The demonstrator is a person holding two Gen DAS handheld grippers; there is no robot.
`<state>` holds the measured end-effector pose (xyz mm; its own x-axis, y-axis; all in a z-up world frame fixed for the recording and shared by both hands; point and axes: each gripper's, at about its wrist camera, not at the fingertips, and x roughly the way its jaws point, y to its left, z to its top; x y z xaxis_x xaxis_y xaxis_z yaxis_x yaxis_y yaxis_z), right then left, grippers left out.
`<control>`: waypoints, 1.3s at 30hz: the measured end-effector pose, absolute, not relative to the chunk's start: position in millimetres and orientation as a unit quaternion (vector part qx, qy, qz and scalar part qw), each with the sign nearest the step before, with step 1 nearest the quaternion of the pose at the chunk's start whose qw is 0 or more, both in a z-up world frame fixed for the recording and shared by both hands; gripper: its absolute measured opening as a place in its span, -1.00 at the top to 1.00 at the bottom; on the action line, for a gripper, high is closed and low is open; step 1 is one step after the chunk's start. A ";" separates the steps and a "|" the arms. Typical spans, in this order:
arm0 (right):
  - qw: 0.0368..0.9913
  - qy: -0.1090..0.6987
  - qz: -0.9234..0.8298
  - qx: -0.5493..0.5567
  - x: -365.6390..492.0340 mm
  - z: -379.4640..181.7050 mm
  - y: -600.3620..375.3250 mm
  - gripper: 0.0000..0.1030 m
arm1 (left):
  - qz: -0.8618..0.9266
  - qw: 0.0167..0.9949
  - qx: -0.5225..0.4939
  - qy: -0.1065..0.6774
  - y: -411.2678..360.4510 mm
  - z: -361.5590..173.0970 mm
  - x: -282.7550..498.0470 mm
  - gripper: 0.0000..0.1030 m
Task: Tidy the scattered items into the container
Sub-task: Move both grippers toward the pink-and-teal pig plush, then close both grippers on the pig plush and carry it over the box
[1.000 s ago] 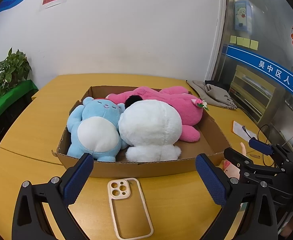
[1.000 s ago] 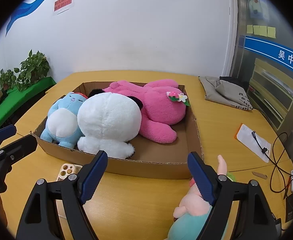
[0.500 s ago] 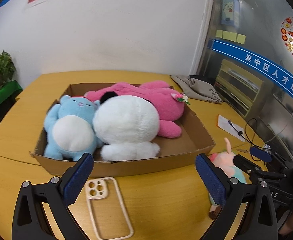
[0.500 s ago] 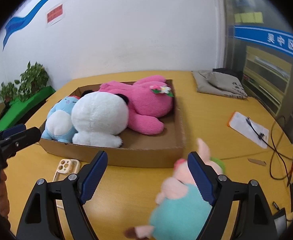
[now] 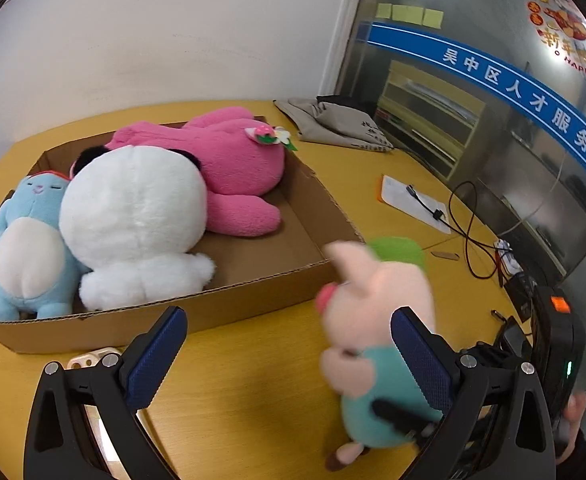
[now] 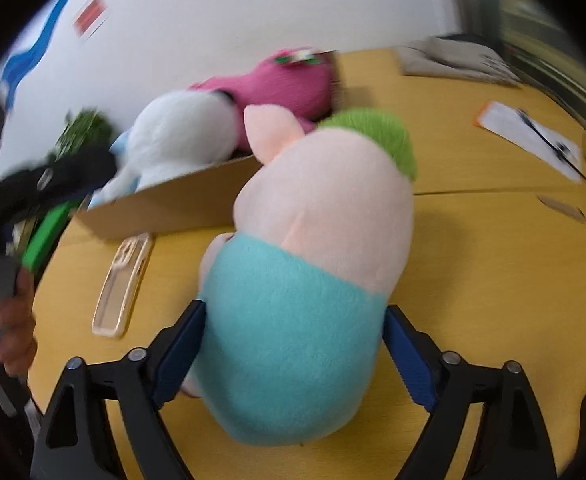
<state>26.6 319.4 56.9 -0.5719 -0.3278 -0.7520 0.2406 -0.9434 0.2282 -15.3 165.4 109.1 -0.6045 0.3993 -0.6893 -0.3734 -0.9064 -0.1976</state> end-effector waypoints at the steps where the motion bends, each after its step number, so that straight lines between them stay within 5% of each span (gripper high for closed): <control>1: 0.166 -0.017 -0.889 0.426 31.1 57.5 308.3 -0.58 | 0.895 0.218 -0.388 -0.018 166.9 108.6 -15.1 -1.00; 10: 0.199 0.214 -0.894 0.338 80.5 49.0 240.7 -0.48 | 0.874 0.245 -0.419 -0.031 171.0 82.3 -28.8 -0.95; 13: 0.202 0.241 -0.891 0.326 85.6 48.1 231.4 -0.51 | 0.859 0.254 -0.445 -0.015 178.6 66.5 -30.5 -0.41; 21: 0.249 0.123 -0.890 0.361 79.2 62.9 259.8 -0.66 | 0.846 0.270 -0.459 -0.011 183.2 56.7 -26.9 -0.30; 27: 0.263 0.068 -0.887 0.374 71.0 60.5 273.9 -0.38 | 0.850 0.273 -0.450 -0.009 185.8 65.4 -28.5 -0.25; 39: 0.215 0.088 -0.941 0.244 10.6 160.6 268.2 -0.25 | 0.904 0.299 -0.303 0.033 196.7 190.1 -110.2 -0.22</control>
<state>10.6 268.2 160.6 -0.7882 -0.3621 -0.4975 0.4480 -0.8920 -0.0606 -110.2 196.7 190.1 -0.6374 0.5220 -0.5668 -0.5613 -0.8185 -0.1225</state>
